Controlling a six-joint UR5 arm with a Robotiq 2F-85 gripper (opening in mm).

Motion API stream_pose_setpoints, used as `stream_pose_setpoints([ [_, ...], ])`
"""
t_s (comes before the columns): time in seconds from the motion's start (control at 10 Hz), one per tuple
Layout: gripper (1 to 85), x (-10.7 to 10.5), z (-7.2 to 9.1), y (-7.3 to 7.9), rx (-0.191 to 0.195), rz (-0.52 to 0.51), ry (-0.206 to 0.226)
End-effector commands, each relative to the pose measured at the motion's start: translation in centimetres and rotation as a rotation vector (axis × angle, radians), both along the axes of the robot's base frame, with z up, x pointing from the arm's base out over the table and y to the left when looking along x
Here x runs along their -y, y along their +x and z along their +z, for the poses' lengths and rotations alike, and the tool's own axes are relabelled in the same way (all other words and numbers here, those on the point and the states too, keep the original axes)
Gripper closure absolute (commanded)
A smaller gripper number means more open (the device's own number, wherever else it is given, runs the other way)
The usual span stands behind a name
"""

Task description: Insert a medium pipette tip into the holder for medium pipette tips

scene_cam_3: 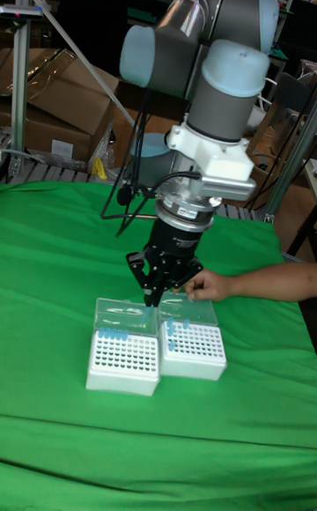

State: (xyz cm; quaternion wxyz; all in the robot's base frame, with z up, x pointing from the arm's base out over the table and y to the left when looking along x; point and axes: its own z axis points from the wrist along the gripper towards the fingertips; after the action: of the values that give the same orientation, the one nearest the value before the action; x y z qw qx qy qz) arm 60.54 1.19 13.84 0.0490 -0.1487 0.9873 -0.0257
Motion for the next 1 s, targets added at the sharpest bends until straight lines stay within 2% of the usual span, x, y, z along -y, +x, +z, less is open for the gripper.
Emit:
stream_pose_setpoints([
  [0.0, 84.7, 1.1, -1.1, -0.7, 0.004, 0.012, 0.016],
  [0.9, 84.7, 0.7, -2.2, 0.5, 0.035, 0.008, 0.031],
])
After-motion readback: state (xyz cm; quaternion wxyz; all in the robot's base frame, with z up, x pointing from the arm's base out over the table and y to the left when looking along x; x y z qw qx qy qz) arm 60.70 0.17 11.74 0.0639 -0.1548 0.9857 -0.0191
